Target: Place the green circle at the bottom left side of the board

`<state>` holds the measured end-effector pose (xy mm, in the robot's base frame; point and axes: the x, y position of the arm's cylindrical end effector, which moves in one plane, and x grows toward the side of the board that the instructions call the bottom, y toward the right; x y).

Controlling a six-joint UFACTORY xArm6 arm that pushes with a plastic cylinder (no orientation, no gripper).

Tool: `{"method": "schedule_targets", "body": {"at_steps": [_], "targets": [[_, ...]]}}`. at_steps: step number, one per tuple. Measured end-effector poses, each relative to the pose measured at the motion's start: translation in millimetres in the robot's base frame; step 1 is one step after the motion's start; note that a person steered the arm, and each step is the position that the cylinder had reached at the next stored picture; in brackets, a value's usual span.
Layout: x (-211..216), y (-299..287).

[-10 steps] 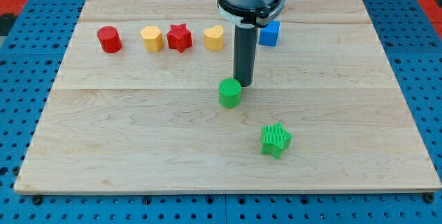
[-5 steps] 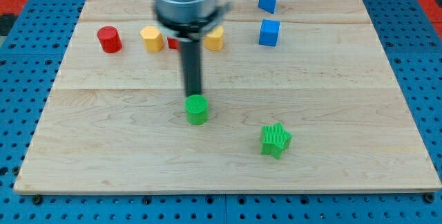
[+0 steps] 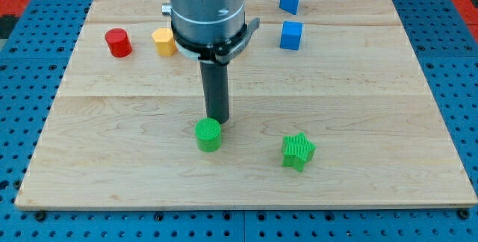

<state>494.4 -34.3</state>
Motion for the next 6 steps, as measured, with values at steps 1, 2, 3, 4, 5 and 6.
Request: {"method": "schedule_targets", "body": {"at_steps": [1, 2, 3, 4, 5, 6], "targets": [[21, 31], [38, 28], [36, -60], [41, -150], [53, -142], [58, -155]]}}
